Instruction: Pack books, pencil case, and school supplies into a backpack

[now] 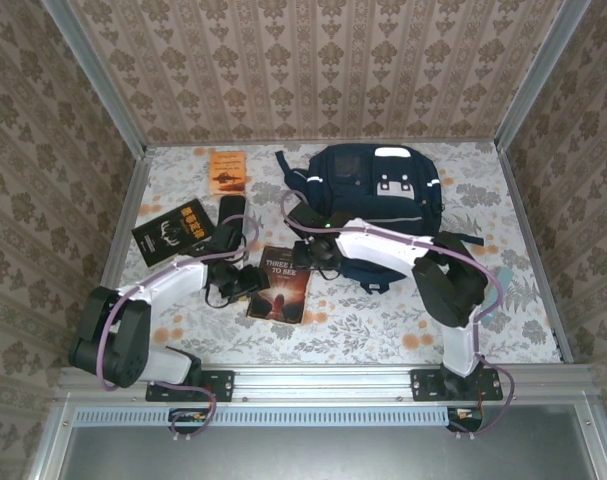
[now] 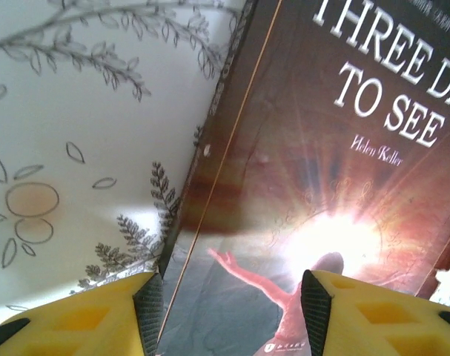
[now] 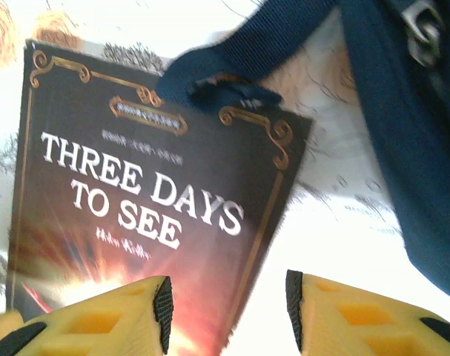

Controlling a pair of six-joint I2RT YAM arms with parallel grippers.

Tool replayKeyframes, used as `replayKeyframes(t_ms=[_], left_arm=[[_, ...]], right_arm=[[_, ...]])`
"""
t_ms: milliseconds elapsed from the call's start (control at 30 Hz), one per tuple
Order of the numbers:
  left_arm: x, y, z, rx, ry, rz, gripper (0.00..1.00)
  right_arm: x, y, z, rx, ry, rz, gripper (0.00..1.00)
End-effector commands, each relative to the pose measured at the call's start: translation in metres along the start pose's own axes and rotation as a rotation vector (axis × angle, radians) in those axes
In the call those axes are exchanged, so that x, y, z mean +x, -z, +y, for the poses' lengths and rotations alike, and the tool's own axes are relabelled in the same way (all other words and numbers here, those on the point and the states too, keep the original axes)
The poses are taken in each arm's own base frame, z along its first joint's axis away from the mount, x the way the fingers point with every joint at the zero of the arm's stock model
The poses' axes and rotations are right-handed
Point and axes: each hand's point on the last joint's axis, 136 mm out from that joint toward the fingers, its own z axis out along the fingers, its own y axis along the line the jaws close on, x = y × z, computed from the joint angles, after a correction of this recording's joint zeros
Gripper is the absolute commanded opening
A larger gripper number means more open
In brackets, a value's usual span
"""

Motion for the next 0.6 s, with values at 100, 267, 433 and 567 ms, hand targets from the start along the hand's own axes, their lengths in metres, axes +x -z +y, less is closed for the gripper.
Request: replayKeyframes(t_ms=[100,267,433,567], left_arm=[[-0.011,-0.005,-0.003,-0.026,-0.031,0.009,0.53],[-0.010,-0.012,-0.003,-0.028,-0.032,0.030,0.48],[-0.007,-0.018,-0.001,-0.025,-0.027,0.045,0.39],[-0.004,-0.022,0.003,-0.056,-0.023,0.058,0.35]], right_arm=[[0.038,-0.022,-0.015,0.037,-0.046,0.098,0.47],[0.040,-0.035,0.002,-0.039,-0.052,0.133,0.45],[0.037,-0.043,0.015,-0.095,-0.061,0.138,0.44],[0.031,-0.047,0.027,-0.156,-0.071,0.121,0.43]])
